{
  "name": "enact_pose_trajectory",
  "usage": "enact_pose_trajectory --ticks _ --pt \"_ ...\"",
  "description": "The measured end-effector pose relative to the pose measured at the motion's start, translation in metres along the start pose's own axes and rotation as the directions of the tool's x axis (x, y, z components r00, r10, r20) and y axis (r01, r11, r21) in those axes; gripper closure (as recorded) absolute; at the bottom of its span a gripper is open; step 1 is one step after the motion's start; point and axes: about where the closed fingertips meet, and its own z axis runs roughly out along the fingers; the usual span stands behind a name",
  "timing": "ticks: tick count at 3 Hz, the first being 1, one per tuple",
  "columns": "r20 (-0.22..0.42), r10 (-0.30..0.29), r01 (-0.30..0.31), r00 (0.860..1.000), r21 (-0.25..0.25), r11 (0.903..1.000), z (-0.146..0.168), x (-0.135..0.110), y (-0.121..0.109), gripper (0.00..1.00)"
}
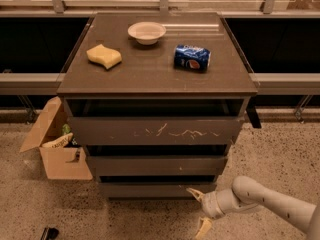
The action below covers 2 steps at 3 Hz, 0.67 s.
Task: Open bottom drawer
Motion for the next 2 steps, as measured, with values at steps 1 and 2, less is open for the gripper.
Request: enact_pose_trajectory --ticks 1,2 --pt "0.018 0.065 -0.066 0.998 0.018 0.9977 0.0097 0.0292 -0.0265 0.00" --pt "0.018 0.065 -0.066 0.998 0.017 0.9977 0.0101 0.0288 -0.0258 0.00"
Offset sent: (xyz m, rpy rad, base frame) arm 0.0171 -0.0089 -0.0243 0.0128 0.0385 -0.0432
